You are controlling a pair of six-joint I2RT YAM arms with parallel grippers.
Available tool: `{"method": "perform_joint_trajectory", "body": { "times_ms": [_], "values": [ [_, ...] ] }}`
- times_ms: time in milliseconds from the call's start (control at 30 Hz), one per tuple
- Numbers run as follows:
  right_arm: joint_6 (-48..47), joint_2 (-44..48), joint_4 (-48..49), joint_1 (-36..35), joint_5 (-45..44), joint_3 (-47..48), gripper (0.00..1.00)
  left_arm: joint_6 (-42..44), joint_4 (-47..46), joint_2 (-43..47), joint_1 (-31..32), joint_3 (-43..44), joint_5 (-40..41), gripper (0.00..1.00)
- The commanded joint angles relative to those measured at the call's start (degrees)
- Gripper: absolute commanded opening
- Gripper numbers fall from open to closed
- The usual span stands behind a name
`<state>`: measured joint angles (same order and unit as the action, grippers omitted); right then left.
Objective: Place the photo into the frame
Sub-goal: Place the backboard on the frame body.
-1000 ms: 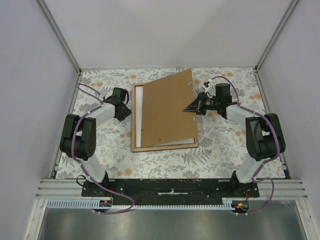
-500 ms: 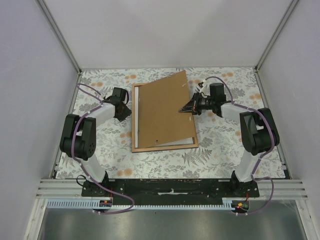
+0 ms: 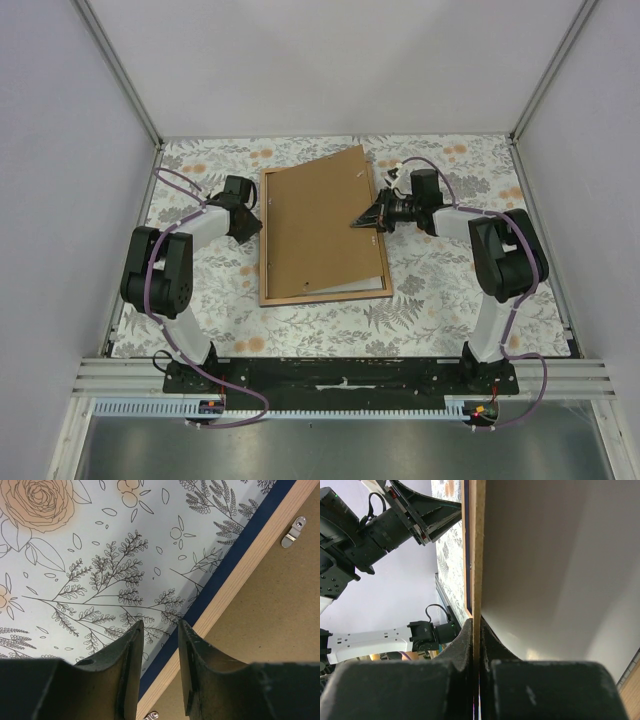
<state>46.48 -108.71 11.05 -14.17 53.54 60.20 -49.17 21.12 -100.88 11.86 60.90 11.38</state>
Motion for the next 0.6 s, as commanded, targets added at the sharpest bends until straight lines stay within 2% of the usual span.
{"method": "perform_joint_trajectory", "body": {
  "times_ms": [0, 367, 567],
  "values": [
    [0.6, -0.8, 4.6, -1.5, 2.3, 2.4, 0.00, 1.5, -1.1, -0.6, -0.3, 1.1, -0.2, 0.40],
    [1.4, -2.2, 5.7, -2.3, 2.0, 2.8, 0.00, 1.4, -1.2, -0.1, -0.3, 0.6, -0.5, 0.40],
    [-0.7, -1.5, 2.4, -2.3, 0.3, 3.0, 0.00, 1.5, -1.1, 0.3, -0.3, 0.5, -0.4, 0.40]
  ]
}}
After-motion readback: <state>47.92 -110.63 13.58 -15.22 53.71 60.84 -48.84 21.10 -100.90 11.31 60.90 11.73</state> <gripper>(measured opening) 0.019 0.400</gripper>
